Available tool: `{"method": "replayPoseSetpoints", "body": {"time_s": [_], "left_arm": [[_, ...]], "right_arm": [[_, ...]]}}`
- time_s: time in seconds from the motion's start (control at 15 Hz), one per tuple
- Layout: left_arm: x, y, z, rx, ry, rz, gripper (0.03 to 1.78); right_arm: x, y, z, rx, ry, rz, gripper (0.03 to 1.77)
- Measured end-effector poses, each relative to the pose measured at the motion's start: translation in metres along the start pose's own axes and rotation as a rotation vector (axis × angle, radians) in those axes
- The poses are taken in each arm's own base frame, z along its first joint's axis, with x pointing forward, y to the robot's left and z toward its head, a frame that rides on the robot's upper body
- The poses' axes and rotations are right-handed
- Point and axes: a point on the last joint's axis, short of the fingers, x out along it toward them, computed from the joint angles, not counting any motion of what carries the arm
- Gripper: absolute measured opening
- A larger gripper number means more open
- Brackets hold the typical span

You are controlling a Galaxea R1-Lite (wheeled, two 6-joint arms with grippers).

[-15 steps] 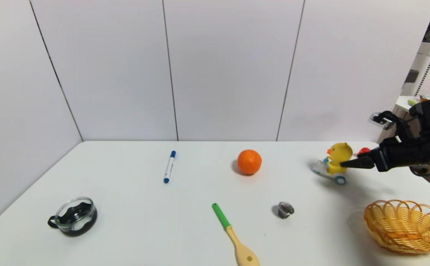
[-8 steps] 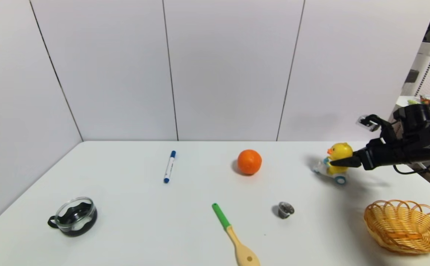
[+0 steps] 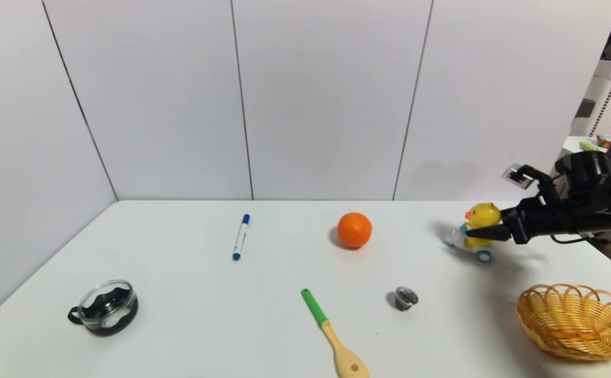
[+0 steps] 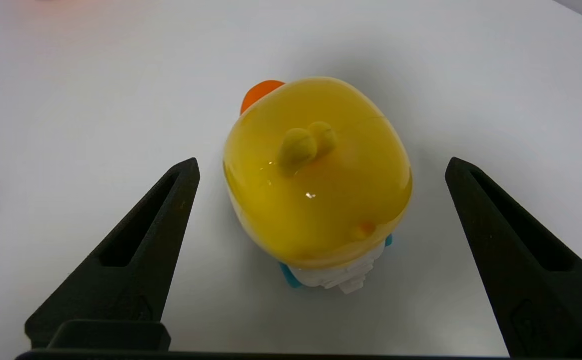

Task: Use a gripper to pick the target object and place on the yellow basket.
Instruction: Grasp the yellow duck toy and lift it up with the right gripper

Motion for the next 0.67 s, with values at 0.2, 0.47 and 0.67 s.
{"method": "replayPoseSetpoints", "body": {"time_s": [0.2, 0.47, 0.67], "left_arm": [[0.0, 0.0, 0.0, 0.0, 0.0, 0.0, 1.69], [0.0, 0.0, 0.0, 0.0, 0.0, 0.0, 1.69], [0.0, 0.0, 0.0, 0.0, 0.0, 0.0, 1.69]], "right_arm": [[0.005, -0.004, -0.001, -0.013, -0.011, -0.009, 1.7], [0.01, -0.007, -0.005, -0.015, -0.013, -0.01, 1.7], [0.012, -0.006, -0.006, -0.012, -0.008, -0.003, 1.24]]}}
